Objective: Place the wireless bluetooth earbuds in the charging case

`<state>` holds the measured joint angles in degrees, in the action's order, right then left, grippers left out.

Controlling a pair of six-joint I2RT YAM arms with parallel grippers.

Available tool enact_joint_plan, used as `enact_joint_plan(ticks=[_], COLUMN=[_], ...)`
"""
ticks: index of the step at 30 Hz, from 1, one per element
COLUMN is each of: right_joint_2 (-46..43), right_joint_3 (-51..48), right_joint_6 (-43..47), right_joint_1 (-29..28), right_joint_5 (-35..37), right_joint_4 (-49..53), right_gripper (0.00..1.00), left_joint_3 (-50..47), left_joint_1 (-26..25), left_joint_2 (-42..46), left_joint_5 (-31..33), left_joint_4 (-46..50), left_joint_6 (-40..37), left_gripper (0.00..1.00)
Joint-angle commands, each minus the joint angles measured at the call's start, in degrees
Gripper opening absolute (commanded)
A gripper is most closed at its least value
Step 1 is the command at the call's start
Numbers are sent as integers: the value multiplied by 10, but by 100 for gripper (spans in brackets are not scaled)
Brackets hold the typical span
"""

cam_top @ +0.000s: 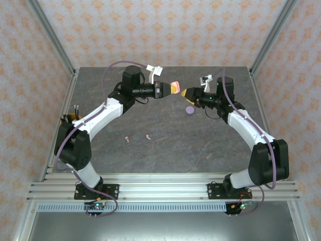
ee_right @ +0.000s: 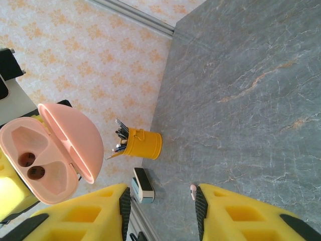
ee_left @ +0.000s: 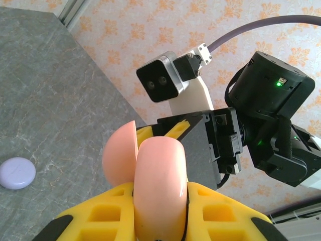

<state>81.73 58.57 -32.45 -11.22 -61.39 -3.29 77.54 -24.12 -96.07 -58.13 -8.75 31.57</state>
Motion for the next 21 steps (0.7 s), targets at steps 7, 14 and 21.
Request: enact_joint_plan(ticks=[7,14,21], right_joint_2=[-25,-14,7], right_joint_3=[37,67,83], right_joint_6=[15,21,27], right_joint_1=[-5,-23,-33], right_joint_5=[-11,-10,-4], right_joint_4=[7,15,22], right_gripper=[39,39,36], left_joint_3=[12,13,14], left_joint_1=[3,2,2], left_joint_2=[-7,-8,-5], left_joint_5=[-20,-22,-23], left_joint_4=[-2,1,6], left_joint_6=[-6,-22,-24], left_gripper=[0,0,0])
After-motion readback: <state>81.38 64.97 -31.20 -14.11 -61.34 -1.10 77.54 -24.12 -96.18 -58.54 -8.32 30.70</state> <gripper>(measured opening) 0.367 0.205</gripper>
